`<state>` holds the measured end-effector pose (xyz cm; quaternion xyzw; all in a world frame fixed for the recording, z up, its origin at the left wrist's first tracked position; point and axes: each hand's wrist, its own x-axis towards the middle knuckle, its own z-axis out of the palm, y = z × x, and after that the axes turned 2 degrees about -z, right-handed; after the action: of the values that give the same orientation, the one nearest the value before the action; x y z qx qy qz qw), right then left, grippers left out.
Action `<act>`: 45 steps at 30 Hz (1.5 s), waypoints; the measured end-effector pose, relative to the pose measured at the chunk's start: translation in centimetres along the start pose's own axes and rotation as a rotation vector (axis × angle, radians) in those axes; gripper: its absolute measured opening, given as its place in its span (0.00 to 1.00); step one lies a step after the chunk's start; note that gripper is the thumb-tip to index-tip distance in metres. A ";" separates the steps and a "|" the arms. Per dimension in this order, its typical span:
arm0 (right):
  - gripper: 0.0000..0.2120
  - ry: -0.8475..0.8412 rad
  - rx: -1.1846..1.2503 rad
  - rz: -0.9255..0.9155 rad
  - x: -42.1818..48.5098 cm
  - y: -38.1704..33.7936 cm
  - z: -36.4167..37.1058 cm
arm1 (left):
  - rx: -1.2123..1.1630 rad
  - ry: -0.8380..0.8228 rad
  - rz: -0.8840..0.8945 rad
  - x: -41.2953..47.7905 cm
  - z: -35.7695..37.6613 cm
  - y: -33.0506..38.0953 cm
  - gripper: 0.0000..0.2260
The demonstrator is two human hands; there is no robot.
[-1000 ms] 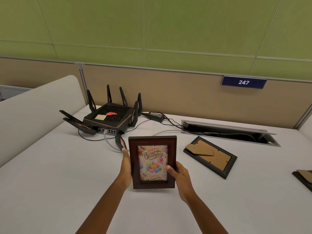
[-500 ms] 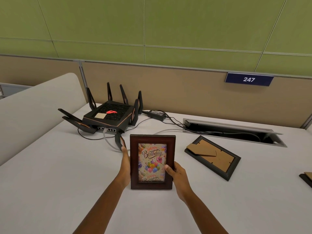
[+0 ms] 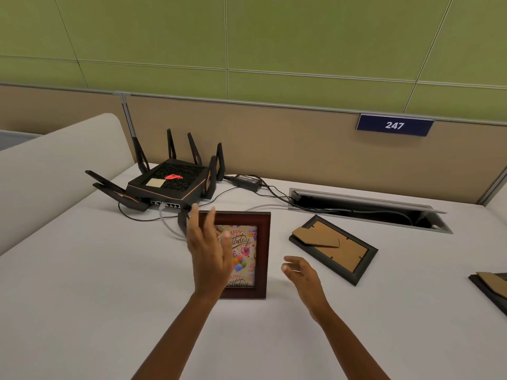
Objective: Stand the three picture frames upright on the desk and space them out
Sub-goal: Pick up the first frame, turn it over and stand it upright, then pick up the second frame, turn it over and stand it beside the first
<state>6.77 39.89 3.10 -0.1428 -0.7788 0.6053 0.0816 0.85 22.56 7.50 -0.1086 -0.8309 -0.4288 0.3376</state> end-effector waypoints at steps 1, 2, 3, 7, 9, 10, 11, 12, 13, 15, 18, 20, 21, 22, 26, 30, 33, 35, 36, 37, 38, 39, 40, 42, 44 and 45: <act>0.14 0.025 -0.017 -0.010 0.0 0.3 -0.9 | 0.041 -0.037 0.132 -0.4 0.3 0.5 0.23; 0.13 0.049 -0.034 -0.020 -0.1 0.6 -1.9 | 0.087 -0.072 0.262 -0.8 0.6 1.0 0.22; 0.13 0.074 -0.047 -0.028 0.0 0.9 -2.8 | 0.135 -0.110 0.375 -1.3 1.0 1.5 0.21; 0.12 0.163 -0.145 -0.051 0.1 1.9 -6.6 | 0.177 -0.318 0.541 -3.7 3.3 3.4 0.21; 0.12 0.192 -0.232 -0.067 0.4 2.5 -8.4 | 0.168 -0.431 0.526 -5.1 4.7 3.9 0.21; 0.12 0.205 -0.276 -0.075 0.6 2.8 -9.3 | 0.167 -0.480 0.511 -5.8 5.4 4.2 0.22; 0.12 0.216 -0.318 -0.074 0.9 3.2 -10.1 | 0.175 -0.529 0.485 -6.6 6.2 4.5 0.22; 0.12 0.232 -0.355 -0.072 1.2 3.6 -11.0 | 0.192 -0.600 0.430 -7.2 7.0 4.8 0.23; 0.12 0.240 -0.387 -0.062 1.5 3.9 -11.7 | 0.218 -0.669 0.357 -7.8 7.7 5.2 0.24; 0.13 0.243 -0.448 -0.039 2.3 4.4 -13.2 | 0.287 -0.733 0.221 -8.8 9.2 6.0 0.32; 0.17 0.202 -0.544 0.000 3.7 4.9 -14.9 | 0.221 -0.816 -0.012 -10.1 11.6 6.6 0.56; 0.21 0.168 -0.594 0.043 4.6 5.1 -15.9 | 0.255 -0.903 -0.108 -10.6 12.6 7.4 0.64; 0.22 0.154 -0.614 0.067 4.9 5.1 -16.3 | 0.276 -0.947 -0.143 -10.8 13.0 7.7 0.66; 0.24 0.143 -0.634 0.085 5.2 5.1 -16.8 | 0.281 -0.973 -0.187 -11.0 13.4 8.1 0.67; 0.26 0.075 -0.679 0.153 6.7 5.0 -18.4 | 0.299 -1.043 -0.303 -11.5 14.6 10.0 0.60; 0.27 -0.005 -0.617 0.209 8.0 4.6 -18.8 | 0.258 -1.055 -0.406 -11.2 15.8 10.9 0.57; 0.26 -0.027 -0.608 0.220 8.4 4.7 -19.0 | 0.187 -1.063 -0.511 -10.9 16.3 11.9 0.37; 0.24 -0.016 -0.605 0.213 8.3 4.9 -19.1 | 0.135 -1.047 -0.555 -10.7 16.4 12.1 0.35; 0.23 -0.011 -0.603 0.209 8.2 4.9 -19.2 | 0.097 -1.030 -0.568 -10.7 16.5 12.2 0.31; 0.23 -0.008 -0.598 0.206 8.0 5.0 -19.2 | 0.074 -1.018 -0.578 -10.8 16.6 12.2 0.28; 0.22 -0.007 -0.595 0.199 7.9 5.0 -19.2 | 0.079 -1.018 -0.574 -10.9 16.7 12.3 0.27; 0.22 -0.002 -0.592 0.190 7.7 5.1 -19.2 | 0.102 -1.023 -0.561 -11.0 16.7 12.4 0.27; 0.21 0.003 -0.590 0.184 7.6 5.3 -19.1 | 0.111 -1.017 -0.565 -11.1 16.8 12.4 0.27; 0.19 0.025 -0.585 0.174 7.3 5.4 -18.9 | 0.076 -1.003 -0.612 -11.0 16.8 12.7 0.28; 0.12 0.056 -0.555 0.183 7.1 5.6 -18.6 | 0.026 -0.995 -0.643 -10.9 16.6 12.9 0.28; 0.12 0.080 -0.545 0.195 7.0 5.7 -18.4 | -0.005 -0.989 -0.667 -10.8 16.5 13.0 0.28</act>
<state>6.38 60.35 1.97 -0.2574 -0.8915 0.3725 0.0124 7.34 44.57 2.03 -0.0293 -0.8777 -0.4124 -0.2425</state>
